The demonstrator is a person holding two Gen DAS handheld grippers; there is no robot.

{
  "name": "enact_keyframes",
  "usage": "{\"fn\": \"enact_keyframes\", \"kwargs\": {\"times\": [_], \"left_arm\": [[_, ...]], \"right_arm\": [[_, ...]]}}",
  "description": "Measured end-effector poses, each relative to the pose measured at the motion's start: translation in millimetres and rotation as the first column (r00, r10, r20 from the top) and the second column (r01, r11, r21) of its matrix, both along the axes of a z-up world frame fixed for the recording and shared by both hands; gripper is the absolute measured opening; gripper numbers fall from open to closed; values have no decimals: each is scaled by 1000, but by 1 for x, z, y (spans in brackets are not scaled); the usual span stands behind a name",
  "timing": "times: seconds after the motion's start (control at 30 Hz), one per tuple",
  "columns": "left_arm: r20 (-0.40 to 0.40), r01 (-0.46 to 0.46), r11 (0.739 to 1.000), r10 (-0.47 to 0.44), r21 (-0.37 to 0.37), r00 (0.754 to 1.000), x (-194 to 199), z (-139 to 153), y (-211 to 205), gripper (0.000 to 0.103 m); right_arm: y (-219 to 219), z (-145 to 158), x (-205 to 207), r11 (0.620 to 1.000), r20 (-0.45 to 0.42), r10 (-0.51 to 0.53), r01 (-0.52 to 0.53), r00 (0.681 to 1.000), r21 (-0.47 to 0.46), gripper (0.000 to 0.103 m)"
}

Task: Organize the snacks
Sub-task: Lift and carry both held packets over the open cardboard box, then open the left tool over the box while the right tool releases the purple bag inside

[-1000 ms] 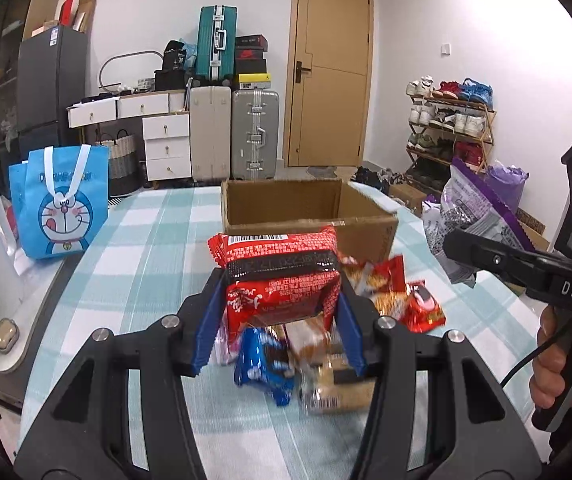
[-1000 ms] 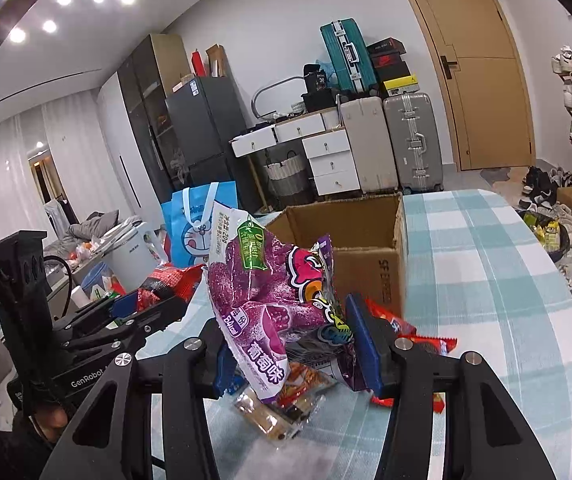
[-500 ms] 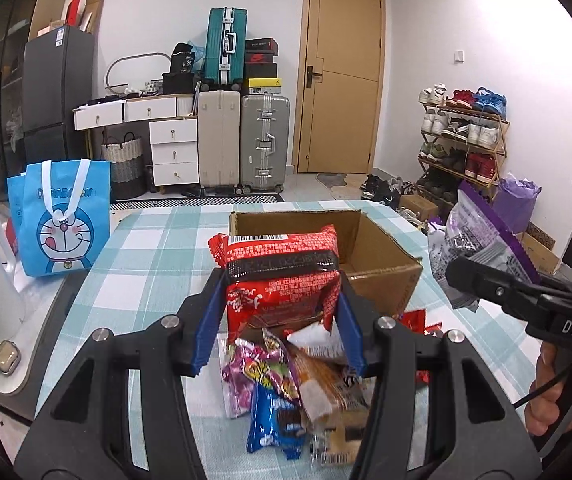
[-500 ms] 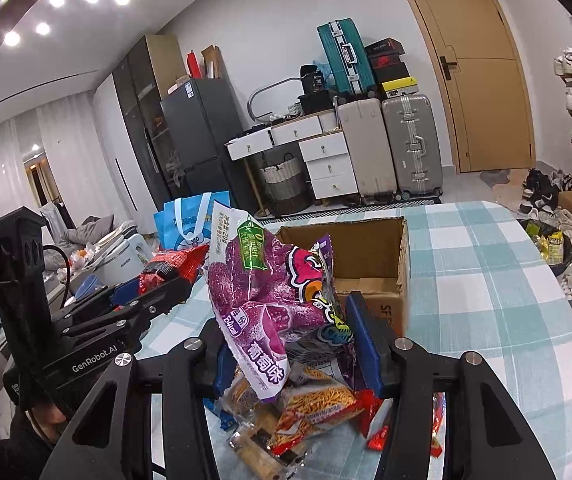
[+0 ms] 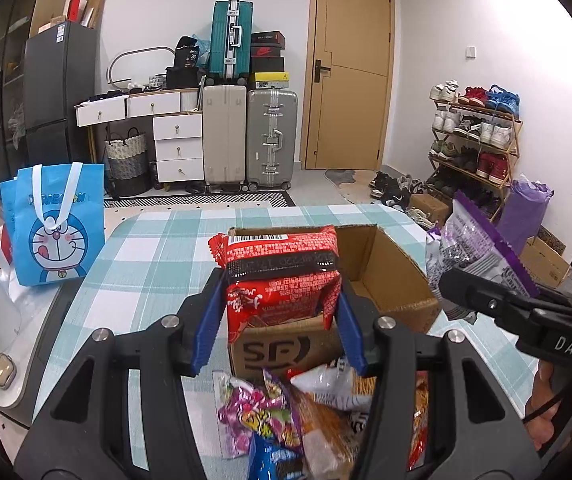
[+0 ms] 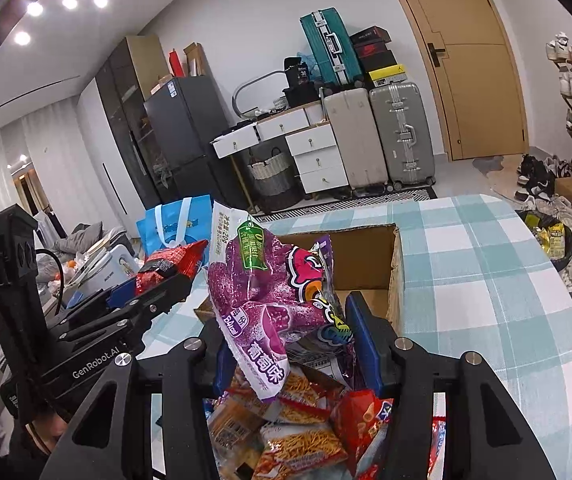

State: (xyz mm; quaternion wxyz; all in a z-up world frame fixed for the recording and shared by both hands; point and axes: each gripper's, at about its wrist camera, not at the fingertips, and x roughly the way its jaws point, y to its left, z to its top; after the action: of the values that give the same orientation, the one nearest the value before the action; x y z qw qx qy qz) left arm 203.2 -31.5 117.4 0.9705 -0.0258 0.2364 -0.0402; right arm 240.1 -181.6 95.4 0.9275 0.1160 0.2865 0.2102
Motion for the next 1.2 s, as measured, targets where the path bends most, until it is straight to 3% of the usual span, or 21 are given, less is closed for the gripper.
{"fn": "enact_keyframes", "kwargs": {"times": [0.3, 0.67, 0.8, 0.83, 0.93, 0.97, 1.03, 1.13, 1.2], "left_arm": [[-42, -16, 1000, 17, 7, 999, 50, -4, -6, 49], [-121, -52, 999, 52, 2, 991, 94, -36, 6, 49], [-136, -41, 999, 43, 18, 990, 98, -45, 8, 50], [-143, -41, 999, 43, 22, 989, 99, -47, 9, 51], [-152, -43, 999, 45, 14, 987, 97, -51, 12, 61], [-147, -44, 999, 45, 8, 988, 96, -51, 15, 69], [-136, -51, 999, 49, -8, 990, 89, -51, 18, 83], [-128, -45, 999, 41, -30, 991, 82, -49, 23, 87], [-134, -40, 999, 36, -30, 990, 78, -48, 25, 98]], "right_arm": [[-1, -7, 39, 1000, -53, -27, 26, 998, -2, 51], [8, -20, 66, 999, -93, -46, 43, 995, -33, 51], [9, -19, 63, 999, -81, -39, 36, 996, -41, 56], [8, -17, 61, 998, -74, -39, 36, 996, -43, 64], [5, -15, 55, 999, -60, -35, 34, 998, -29, 75], [4, -14, 53, 999, -61, -34, 33, 998, -28, 76], [3, -14, 49, 999, -59, -34, 32, 998, -30, 88], [1, -15, 42, 999, -52, -36, 35, 998, -35, 98], [0, -16, 39, 999, -67, -33, 31, 997, -34, 102]]}}
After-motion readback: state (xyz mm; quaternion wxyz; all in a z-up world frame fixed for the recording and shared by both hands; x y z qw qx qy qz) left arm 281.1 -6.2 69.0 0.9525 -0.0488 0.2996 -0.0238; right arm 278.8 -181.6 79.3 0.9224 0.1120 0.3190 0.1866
